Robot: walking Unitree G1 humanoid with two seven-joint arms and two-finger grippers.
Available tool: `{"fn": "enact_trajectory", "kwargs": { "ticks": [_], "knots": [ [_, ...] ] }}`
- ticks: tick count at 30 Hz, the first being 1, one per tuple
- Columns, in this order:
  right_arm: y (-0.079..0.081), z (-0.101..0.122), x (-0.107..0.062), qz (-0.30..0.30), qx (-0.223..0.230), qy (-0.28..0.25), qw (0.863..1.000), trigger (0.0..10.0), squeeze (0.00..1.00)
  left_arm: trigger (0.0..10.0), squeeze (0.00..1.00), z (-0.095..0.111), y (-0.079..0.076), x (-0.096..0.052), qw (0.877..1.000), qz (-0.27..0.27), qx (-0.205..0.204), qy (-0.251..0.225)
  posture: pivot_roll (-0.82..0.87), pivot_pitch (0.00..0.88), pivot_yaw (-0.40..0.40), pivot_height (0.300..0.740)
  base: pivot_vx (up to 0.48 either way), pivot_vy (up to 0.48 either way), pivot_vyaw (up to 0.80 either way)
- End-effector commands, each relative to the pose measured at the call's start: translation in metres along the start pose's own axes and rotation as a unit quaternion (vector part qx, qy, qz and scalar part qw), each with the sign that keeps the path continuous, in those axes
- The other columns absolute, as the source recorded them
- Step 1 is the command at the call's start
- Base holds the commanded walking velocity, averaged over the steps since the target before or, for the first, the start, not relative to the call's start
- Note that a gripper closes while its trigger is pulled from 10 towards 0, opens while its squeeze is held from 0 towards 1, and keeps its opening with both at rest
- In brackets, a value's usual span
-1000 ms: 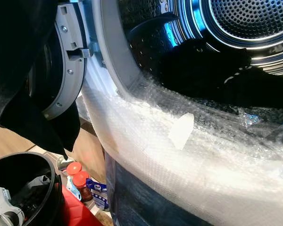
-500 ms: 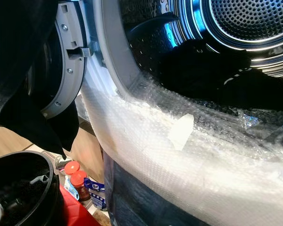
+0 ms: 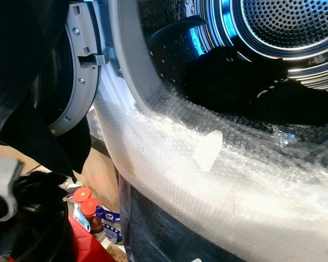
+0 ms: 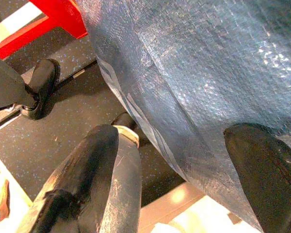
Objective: Clothes washing
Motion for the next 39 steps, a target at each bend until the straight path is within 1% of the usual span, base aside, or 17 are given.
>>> {"fn": "enact_trajectory", "kwargs": {
  "ticks": [1, 2, 4, 5, 8, 12, 13, 14, 16, 17, 18, 20, 21, 23, 29, 36, 39],
  "knots": [
    [-0.003, -0.003, 0.0, -0.005, 0.008, 0.003, 1.0, 10.0, 0.0, 0.0, 0.0, 0.016, -0.022, 0.002, 0.997, -0.065, 0.025, -0.025, 0.08, 0.0, -0.007, 0.74, 0.0, 0.0, 0.0],
    [-0.003, -0.003, 0.0, -0.005, 0.008, 0.003, 1.0, 10.0, 0.0, 0.0, 0.0, 0.016, -0.022, 0.002, 0.997, -0.065, 0.025, -0.025, 0.08, 0.0, -0.007, 0.74, 0.0, 0.0, 0.0],
    [-0.002, -0.003, 0.0, -0.005, 0.011, 0.003, 1.0, 10.0, 0.0, 0.0, 0.0, 0.019, -0.047, 0.003, 0.989, -0.136, 0.049, -0.04, 0.07, 0.0, -0.003, 0.74, 0.0, 0.0, 0.0],
    [-0.002, -0.004, 0.0, -0.006, 0.013, 0.003, 1.0, 10.0, 0.0, 0.0, 0.0, 0.021, -0.051, 0.003, 0.987, -0.148, 0.051, -0.047, 0.07, 0.0, -0.003, 0.74, 0.0, 0.0, 0.0],
    [-0.001, -0.005, 0.0, -0.003, 0.011, 0.005, 1.0, 10.0, 0.0, 0.0, 0.0, 0.043, -0.077, 0.003, 0.966, -0.227, 0.072, -0.1, 0.08, 0.0, -0.012, 0.74, 0.0, 0.0, 0.0],
    [0.001, -0.004, 0.0, -0.003, 0.01, 0.005, 1.0, 10.0, 0.0, 0.0, 0.0, 0.05, -0.092, 0.01, 0.951, -0.277, 0.087, -0.111, 0.09, 0.0, -0.018, 0.74, 0.0, 0.0, 0.0],
    [0.002, -0.003, 0.0, 0.0, 0.006, 0.004, 1.0, 10.0, 0.0, 0.0, 0.0, 0.045, -0.098, 0.016, 0.941, -0.309, 0.095, -0.102, 0.09, 0.0, -0.023, 0.74, 0.0, 0.0, 0.0],
    [0.002, -0.003, 0.0, 0.0, 0.006, 0.004, 1.0, 10.0, 0.0, 0.0, 0.0, 0.045, -0.098, 0.016, 0.941, -0.309, 0.095, -0.102, 0.09, 0.0, -0.023, 0.74, 0.0, 0.0, 0.0],
    [0.003, 0.001, 0.001, 0.001, 0.001, 0.002, 1.0, 10.0, 0.0, 0.0, 0.0, 0.034, -0.111, 0.023, 0.921, -0.366, 0.109, -0.081, 0.08, 0.0, -0.017, 0.74, 0.0, 0.0, 0.0],
    [0.003, 0.001, 0.001, 0.001, 0.001, 0.002, 1.0, 10.0, 0.0, 0.0, 0.0, 0.034, -0.111, 0.023, 0.921, -0.366, 0.109, -0.081, 0.08, 0.0, -0.017, 0.74, 0.0, 0.0, 0.0],
    [0.002, 0.004, 0.001, -0.002, 0.003, -0.003, 1.0, 10.0, 0.0, 0.0, 0.0, 0.031, -0.125, 0.026, 0.904, -0.407, 0.109, -0.079, 0.07, 0.0, -0.009, 0.74, 0.0, 0.0, 0.0],
    [0.001, 0.005, 0.0, -0.003, 0.004, -0.004, 1.0, 10.0, 0.0, 0.0, 0.0, 0.031, -0.13, 0.027, 0.899, -0.418, 0.107, -0.081, 0.07, 0.0, -0.006, 0.74, 0.0, 0.0, 0.0],
    [0.0, 0.006, 0.0, -0.004, 0.006, -0.007, 1.0, 10.0, 0.0, 0.0, 0.0, 0.033, -0.145, 0.028, 0.884, -0.447, 0.101, -0.088, 0.06, 0.0, -0.006, 0.74, 0.0, 0.0, 0.0],
    [0.0, 0.006, 0.0, -0.005, 0.009, -0.008, 1.0, 10.0, 0.0, 0.0, 0.0, 0.033, -0.157, 0.03, 0.874, -0.469, 0.091, -0.093, 0.06, 0.0, -0.008, 0.74, 0.0, 0.0, 0.0],
    [0.001, -0.003, 0.0, -0.004, 0.013, -0.001, 1.0, 10.0, 0.0, 0.0, 0.0, 0.023, -0.168, 0.034, 0.868, -0.484, 0.065, -0.09, 0.05, 0.0, -0.004, 0.74, 0.0, 0.0, 0.0],
    [-0.001, -0.01, 0.0, -0.007, 0.013, 0.006, 1.0, 10.0, 0.0, 0.0, 0.0, 0.021, -0.157, 0.04, 0.89, -0.444, 0.033, -0.1, 0.04, 0.0, -0.004, 0.74, 0.0, 0.0, 0.0],
    [-0.001, -0.01, 0.0, -0.008, 0.013, 0.006, 1.0, 10.0, 0.0, 0.0, 0.0, 0.019, -0.156, 0.04, 0.893, -0.439, 0.027, -0.097, 0.04, 0.0, -0.003, 0.74, 0.0, 0.0, 0.0]
  ]
}}
Point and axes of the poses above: a point about 5 cm out from each wrist's last joint towards the gripper, its own x axis pointing out of the wrist towards the gripper, its own z axis along the axis of the wrist's last joint, y = z × x, the point moved 4 cm from there along x, pointing out of the wrist towards the gripper, and after that the axes turned 7 degrees about x, right-handed, at the moved point
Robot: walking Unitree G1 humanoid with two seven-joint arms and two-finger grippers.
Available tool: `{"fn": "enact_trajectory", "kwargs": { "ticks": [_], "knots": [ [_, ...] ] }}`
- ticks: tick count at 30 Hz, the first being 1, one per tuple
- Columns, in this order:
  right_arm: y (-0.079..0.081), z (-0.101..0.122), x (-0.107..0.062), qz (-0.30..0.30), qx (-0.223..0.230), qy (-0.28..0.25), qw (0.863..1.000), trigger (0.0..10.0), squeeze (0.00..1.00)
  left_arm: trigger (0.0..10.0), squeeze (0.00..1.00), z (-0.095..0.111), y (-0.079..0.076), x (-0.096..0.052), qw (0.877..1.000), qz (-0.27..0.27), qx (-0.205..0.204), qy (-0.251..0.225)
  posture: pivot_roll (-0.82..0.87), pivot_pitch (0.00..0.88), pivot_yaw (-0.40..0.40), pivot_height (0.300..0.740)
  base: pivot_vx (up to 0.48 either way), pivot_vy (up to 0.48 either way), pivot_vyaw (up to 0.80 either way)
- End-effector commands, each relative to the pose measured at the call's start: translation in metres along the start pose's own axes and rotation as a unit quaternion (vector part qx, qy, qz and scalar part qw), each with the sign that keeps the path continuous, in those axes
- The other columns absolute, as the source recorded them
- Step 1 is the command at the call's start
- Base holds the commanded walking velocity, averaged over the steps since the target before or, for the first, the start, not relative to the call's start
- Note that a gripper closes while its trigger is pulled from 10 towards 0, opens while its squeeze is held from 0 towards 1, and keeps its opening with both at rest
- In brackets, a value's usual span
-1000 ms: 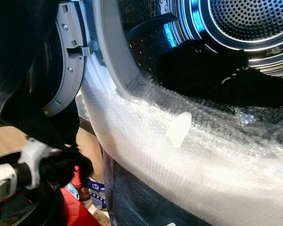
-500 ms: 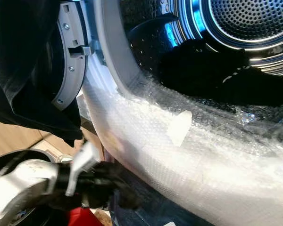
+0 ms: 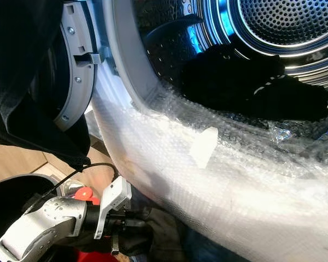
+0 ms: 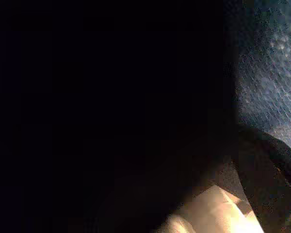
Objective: Clothes washing
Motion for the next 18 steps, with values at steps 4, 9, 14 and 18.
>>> {"fn": "enact_trajectory", "kwargs": {
  "ticks": [4, 9, 14, 18],
  "knots": [
    [-0.002, 0.003, 0.0, -0.003, 0.009, -0.007, 1.0, 10.0, 0.0, 0.0, 0.0, -0.011, 0.01, -0.008, 0.999, 0.035, -0.009, 0.008, 0.04, 0.0, -0.012, 0.74, 0.0, 0.0, 0.0],
    [0.0, 0.005, 0.0, -0.001, 0.008, -0.008, 1.0, 10.0, 0.0, 0.0, 0.0, -0.029, 0.002, 0.006, 0.997, 0.007, 0.024, 0.071, 0.05, 0.0, -0.012, 0.74, 0.0, 0.0, 0.0],
    [0.002, 0.006, 0.001, 0.0, 0.008, -0.009, 1.0, 10.0, 0.0, 0.0, 0.0, 0.007, -0.019, 0.045, 0.993, -0.081, 0.08, 0.029, 0.04, 0.0, -0.009, 0.74, 0.0, 0.0, 0.0],
    [0.004, 0.007, 0.001, 0.0, 0.015, -0.012, 1.0, 10.0, 0.0, 0.0, 0.0, 0.01, -0.037, 0.065, 0.985, -0.136, 0.098, 0.024, 0.02, 0.0, -0.001, 0.74, 0.0, 0.0, 0.0]
  ]
}}
Point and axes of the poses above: a point about 5 cm out from each wrist's last joint towards the gripper, its own x axis pointing out of the wrist towards the gripper, its own z axis along the axis of the wrist's last joint, y = z × x, the point moved 4 cm from there along x, pointing out of the wrist towards the gripper, and after that the axes turned 7 degrees about x, right-handed, at the moved point
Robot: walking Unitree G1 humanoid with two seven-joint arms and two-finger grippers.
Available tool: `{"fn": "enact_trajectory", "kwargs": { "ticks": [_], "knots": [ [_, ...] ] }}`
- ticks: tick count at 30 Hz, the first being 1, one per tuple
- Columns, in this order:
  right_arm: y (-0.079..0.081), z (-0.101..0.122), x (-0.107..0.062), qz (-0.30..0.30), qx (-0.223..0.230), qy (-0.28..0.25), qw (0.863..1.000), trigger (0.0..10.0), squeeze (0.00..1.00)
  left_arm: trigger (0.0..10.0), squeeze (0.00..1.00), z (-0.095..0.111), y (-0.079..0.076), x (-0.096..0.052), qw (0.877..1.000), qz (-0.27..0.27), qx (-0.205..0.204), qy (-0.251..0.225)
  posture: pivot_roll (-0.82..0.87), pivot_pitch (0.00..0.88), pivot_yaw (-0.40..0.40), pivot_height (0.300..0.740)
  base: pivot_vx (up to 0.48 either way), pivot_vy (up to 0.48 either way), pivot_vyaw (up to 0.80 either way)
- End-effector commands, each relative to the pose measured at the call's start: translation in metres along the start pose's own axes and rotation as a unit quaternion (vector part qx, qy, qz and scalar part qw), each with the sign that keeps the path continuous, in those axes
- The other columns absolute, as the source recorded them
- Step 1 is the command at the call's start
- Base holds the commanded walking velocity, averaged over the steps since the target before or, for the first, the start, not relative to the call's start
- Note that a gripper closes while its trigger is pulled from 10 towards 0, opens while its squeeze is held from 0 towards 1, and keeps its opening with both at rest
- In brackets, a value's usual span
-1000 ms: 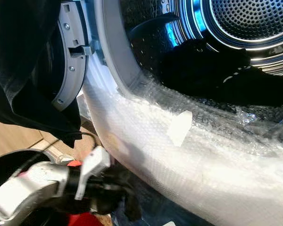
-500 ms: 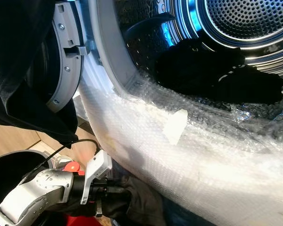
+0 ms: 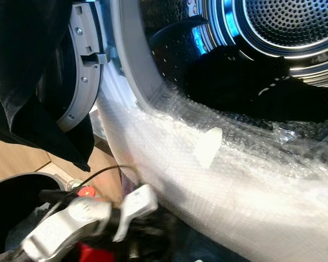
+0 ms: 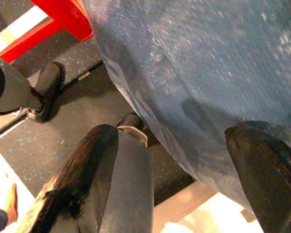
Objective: Clothes washing
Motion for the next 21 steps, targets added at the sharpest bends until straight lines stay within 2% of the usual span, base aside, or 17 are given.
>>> {"fn": "enact_trajectory", "kwargs": {
  "ticks": [1, 9, 15, 18, 21],
  "knots": [
    [0.0, 0.0, 0.0, -0.002, 0.01, -0.003, 1.0, 10.0, 0.0, 0.0, 0.0, -0.007, -0.009, 0.006, 1.0, -0.025, 0.005, 0.012, 0.02, 0.0, 0.002, 0.74, 0.0, 0.0, 0.0],
    [0.0, -0.009, 0.0, -0.002, 0.012, 0.004, 1.0, 10.0, 0.0, 0.0, 0.0, -0.013, -0.02, 0.01, 0.999, -0.029, -0.018, 0.007, 0.01, 0.0, 0.012, 0.74, 0.0, 0.0, 0.0],
    [0.003, -0.014, 0.0, 0.001, 0.008, 0.01, 1.0, 10.0, 0.0, 0.0, 0.0, -0.025, -0.021, -0.004, 0.999, -0.002, -0.053, 0.012, 0.02, 0.0, 0.02, 0.74, 0.0, 0.0, 0.0],
    [0.004, -0.01, 0.0, 0.002, 0.009, 0.003, 1.0, 10.0, 0.0, 0.0, 0.0, -0.045, -0.024, -0.023, 0.996, 0.024, -0.077, 0.043, 0.02, 0.0, 0.029, 0.74, 0.0, 0.0, 0.0],
    [0.001, -0.009, -0.001, 0.002, 0.007, -0.001, 1.0, 10.0, 0.0, 0.0, 0.0, -0.054, -0.02, -0.038, 0.993, 0.056, -0.093, 0.055, 0.02, 0.0, 0.031, 0.74, 0.0, 0.0, 0.0]
  ]
}}
Point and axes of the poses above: a point about 5 cm out from each wrist's last joint towards the gripper, its own x axis pointing out of the wrist towards the gripper, its own z axis along the axis of the wrist's last joint, y = z × x, the point moved 4 cm from there along x, pointing out of the wrist towards the gripper, and after that the axes turned 7 degrees about x, right-handed, at the moved point
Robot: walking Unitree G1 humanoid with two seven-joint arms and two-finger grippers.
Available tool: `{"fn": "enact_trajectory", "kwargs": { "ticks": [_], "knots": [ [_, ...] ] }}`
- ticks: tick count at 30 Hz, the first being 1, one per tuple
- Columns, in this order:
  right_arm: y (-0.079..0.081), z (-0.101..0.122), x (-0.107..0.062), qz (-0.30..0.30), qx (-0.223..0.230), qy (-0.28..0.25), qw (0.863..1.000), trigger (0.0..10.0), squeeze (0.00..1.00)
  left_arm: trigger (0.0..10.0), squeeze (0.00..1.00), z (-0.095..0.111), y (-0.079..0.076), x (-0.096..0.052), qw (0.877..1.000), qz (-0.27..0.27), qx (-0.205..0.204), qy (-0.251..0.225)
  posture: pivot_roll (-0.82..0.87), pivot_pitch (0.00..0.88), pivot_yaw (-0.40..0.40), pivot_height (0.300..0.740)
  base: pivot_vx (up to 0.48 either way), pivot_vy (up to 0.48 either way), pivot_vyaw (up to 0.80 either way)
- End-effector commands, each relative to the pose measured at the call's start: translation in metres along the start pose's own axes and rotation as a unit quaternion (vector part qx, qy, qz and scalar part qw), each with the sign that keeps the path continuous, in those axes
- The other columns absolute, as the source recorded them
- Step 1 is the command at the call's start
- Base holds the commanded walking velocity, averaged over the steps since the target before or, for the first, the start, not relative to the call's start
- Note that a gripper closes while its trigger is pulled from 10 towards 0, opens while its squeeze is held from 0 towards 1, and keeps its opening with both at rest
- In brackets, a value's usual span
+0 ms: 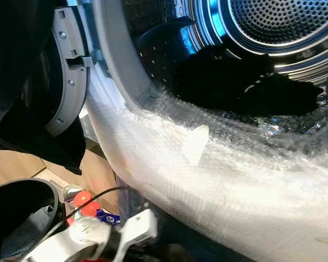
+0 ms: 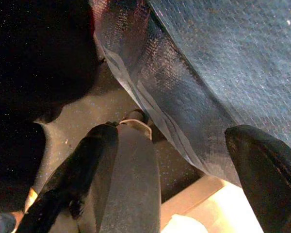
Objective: Clothes washing
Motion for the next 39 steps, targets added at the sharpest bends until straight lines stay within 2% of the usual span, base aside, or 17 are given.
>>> {"fn": "enact_trajectory", "kwargs": {
  "ticks": [1, 2, 3, 9, 13, 14, 15, 16, 22, 25, 26, 27, 29, 31, 35, 38, 39],
  "knots": [
    [-0.003, 0.002, -0.001, 0.005, -0.005, -0.009, 1.0, 10.0, 0.0, 0.0, 0.0, -0.003, 0.013, -0.022, 0.998, 0.058, -0.011, -0.001, 0.03, 0.0, 0.031, 0.74, 0.0, 0.0, 0.0],
    [-0.003, 0.002, -0.001, 0.005, -0.005, -0.009, 1.0, 10.0, 0.0, 0.0, 0.0, -0.003, 0.013, -0.022, 0.998, 0.058, -0.011, -0.001, 0.03, 0.0, 0.031, 0.74, 0.0, 0.0, 0.0],
    [-0.004, 0.002, -0.001, 0.011, -0.012, -0.01, 1.0, 10.0, 0.0, 0.0, 0.0, -0.013, 0.018, -0.034, 0.996, 0.085, -0.026, 0.009, 0.02, 0.0, 0.031, 0.74, 0.0, 0.0, 0.0],
    [-0.013, 0.008, -0.004, 0.034, -0.031, -0.032, 0.998, 10.0, 0.0, 0.0, 0.0, -0.035, 0.028, -0.062, 0.984, 0.159, -0.07, 0.025, 0.02, 0.0, 0.022, 0.74, 0.0, 0.0, 0.0],
    [-0.016, 0.013, -0.006, 0.046, -0.031, -0.045, 0.997, 10.0, 0.0, 0.0, 0.0, -0.038, 0.025, -0.062, 0.984, 0.162, -0.074, 0.028, 0.03, 0.0, 0.016, 0.74, 0.0, 0.0, 0.0],
    [-0.016, 0.021, -0.008, 0.073, -0.033, -0.061, 0.995, 10.0, 0.64, 0.0, 0.0, -0.038, 0.024, -0.062, 0.984, 0.161, -0.076, 0.026, 0.03, 0.0, 0.015, 0.74, 0.0, 0.0, 0.0],
    [-0.016, 0.023, -0.009, 0.082, -0.035, -0.067, 0.994, 10.0, 0.64, 0.0, 0.0, -0.038, 0.024, -0.062, 0.984, 0.161, -0.077, 0.025, 0.03, 0.0, 0.015, 0.74, 0.0, 0.0, 0.0],
    [-0.012, 0.026, -0.01, 0.111, -0.032, -0.071, 0.991, 10.0, 1.0, 0.0, 0.0, -0.039, 0.024, -0.062, 0.983, 0.164, -0.079, 0.025, 0.02, 0.0, 0.016, 0.74, 0.0, 0.0, 0.0],
    [-0.004, 0.035, -0.024, 0.236, -0.04, -0.102, 0.966, 10.0, 1.0, 0.0, 0.0, -0.039, 0.017, -0.062, 0.983, 0.161, -0.086, 0.02, 0.02, 0.0, 0.011, 0.74, 0.0, 0.0, 0.0],
    [0.003, 0.034, -0.036, 0.318, -0.04, -0.108, 0.941, 10.0, 1.0, 0.0, 0.0, -0.041, 0.018, -0.064, 0.982, 0.168, -0.086, 0.024, 0.02, 0.0, 0.01, 0.74, 0.0, 0.0, 0.0],
    [0.003, 0.034, -0.036, 0.318, -0.04, -0.108, 0.941, 10.0, 1.0, 0.0, 0.0, -0.041, 0.018, -0.064, 0.982, 0.168, -0.086, 0.024, 0.02, 0.0, 0.01, 0.74, 0.0, 0.0, 0.0],
    [0.007, 0.033, -0.043, 0.364, -0.039, -0.112, 0.924, 10.0, 1.0, 0.0, 0.0, -0.04, 0.02, -0.066, 0.982, 0.168, -0.086, 0.024, 0.02, 0.0, 0.009, 0.74, 0.0, 0.0, 0.0],
    [0.009, 0.034, -0.05, 0.4, -0.037, -0.118, 0.908, 10.0, 1.0, 0.0, 0.0, -0.039, 0.022, -0.067, 0.982, 0.167, -0.083, 0.024, 0.02, 0.0, 0.007, 0.74, 0.0, 0.0, 0.0],
    [0.01, 0.036, -0.056, 0.424, -0.034, -0.126, 0.896, 10.0, 1.0, 0.0, 0.0, -0.039, 0.023, -0.066, 0.983, 0.163, -0.079, 0.025, 0.01, 0.0, 0.009, 0.74, 0.0, 0.0, 0.0],
    [0.012, 0.057, -0.066, 0.453, 0.007, -0.176, 0.874, 10.0, 1.0, 0.0, 0.0, -0.036, 0.014, -0.059, 0.99, 0.123, -0.069, 0.028, 0.0, 0.0, 0.016, 0.74, 0.0, 0.0, 0.0],
    [0.019, 0.064, -0.07, 0.466, 0.002, -0.192, 0.864, 10.0, 1.0, 0.0, 0.0, -0.035, 0.013, -0.057, 0.991, 0.11, -0.064, 0.029, 0.0, 0.0, 0.022, 0.74, 0.0, 0.0, 0.0],
    [0.027, 0.066, -0.074, 0.48, -0.011, -0.199, 0.854, 10.0, 1.0, 0.0, 0.0, -0.033, 0.013, -0.054, 0.992, 0.106, -0.058, 0.028, 0.0, 0.0, 0.023, 0.74, 0.0, 0.0, 0.0]
  ]
}}
Point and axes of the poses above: a point about 5 cm out from each wrist's last joint towards the gripper, its own x axis pointing out of the wrist towards the gripper, its own z axis along the axis of the wrist's last joint, y = z × x, the point moved 4 cm from there along x, pointing out of the wrist towards the gripper, and after that the axes turned 7 degrees about x, right-handed, at the moved point
